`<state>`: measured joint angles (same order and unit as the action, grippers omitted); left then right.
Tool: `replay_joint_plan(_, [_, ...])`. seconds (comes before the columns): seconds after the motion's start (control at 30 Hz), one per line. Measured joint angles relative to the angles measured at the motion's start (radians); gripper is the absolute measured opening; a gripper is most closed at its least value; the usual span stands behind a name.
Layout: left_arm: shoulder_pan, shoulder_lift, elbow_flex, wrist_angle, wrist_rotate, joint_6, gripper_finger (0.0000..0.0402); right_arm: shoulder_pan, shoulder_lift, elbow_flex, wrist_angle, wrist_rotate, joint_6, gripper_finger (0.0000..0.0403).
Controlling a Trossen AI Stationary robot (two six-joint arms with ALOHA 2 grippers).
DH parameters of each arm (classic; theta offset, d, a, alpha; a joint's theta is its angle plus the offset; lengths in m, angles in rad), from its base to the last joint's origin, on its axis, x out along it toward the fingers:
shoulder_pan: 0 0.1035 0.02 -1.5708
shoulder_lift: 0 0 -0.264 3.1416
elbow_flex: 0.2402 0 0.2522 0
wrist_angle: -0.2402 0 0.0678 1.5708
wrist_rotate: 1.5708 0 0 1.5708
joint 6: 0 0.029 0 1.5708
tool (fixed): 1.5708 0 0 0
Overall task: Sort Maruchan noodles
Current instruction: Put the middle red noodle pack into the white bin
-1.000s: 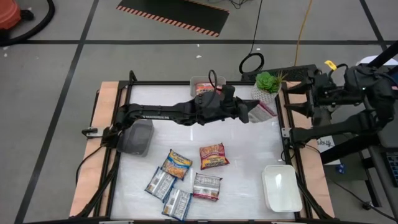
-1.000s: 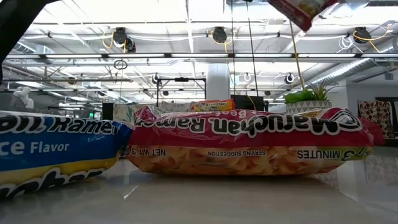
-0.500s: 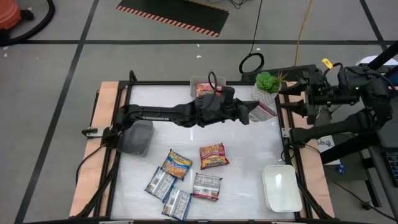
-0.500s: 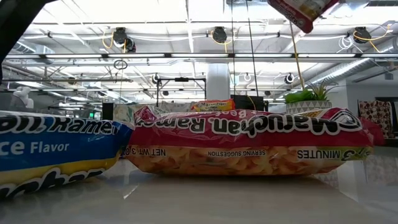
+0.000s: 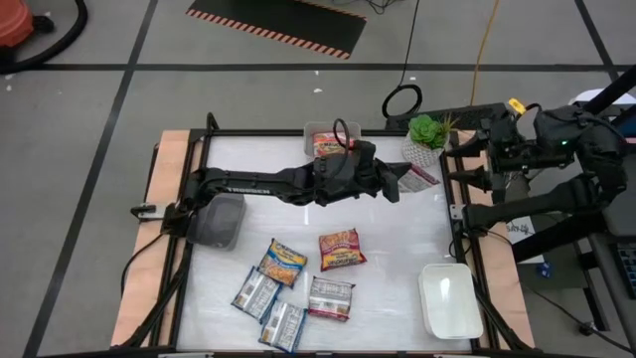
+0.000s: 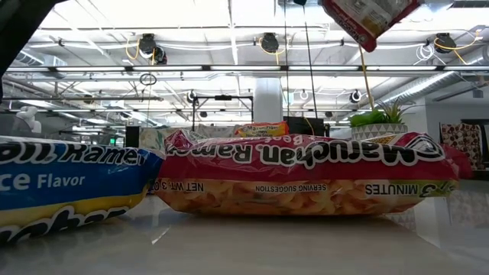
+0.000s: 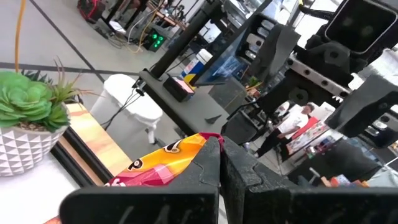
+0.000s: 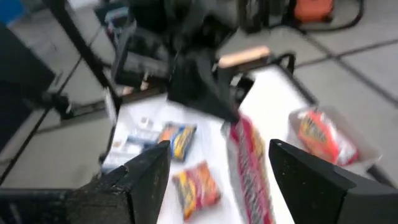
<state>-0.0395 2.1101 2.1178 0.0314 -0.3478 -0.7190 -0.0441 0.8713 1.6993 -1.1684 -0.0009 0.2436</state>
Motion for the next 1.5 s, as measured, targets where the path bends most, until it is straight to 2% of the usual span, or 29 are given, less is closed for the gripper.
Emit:
replay_joint_plan(0.4, [0.011, 0.0, 0.0, 0.0, -0.014, 0.03, 0.0, 0.0, 0.045, 0.0, -0.284, -0.028, 0.004, 0.0264])
replay_joint_plan(1.0, [-0.006, 0.0, 0.0, 0.036, -0.031, 0.001, 0.0, 0.0, 0.051, 0.0, -0.287, -0.026, -0.031, 0.0264])
replay_joint_plan(1.27, [-0.05, -0.002, 0.0, 0.039, -0.134, 0.015, 0.0001, 0.0, 0.047, 0.0, -0.287, -0.102, 0.002, 0.0265])
replay_joint_plan(1.5, [-0.073, -0.002, 0.0, 0.04, -0.182, 0.033, 0.0001, 0.0, 0.07, 0.0, -0.256, -0.133, -0.022, 0.0314])
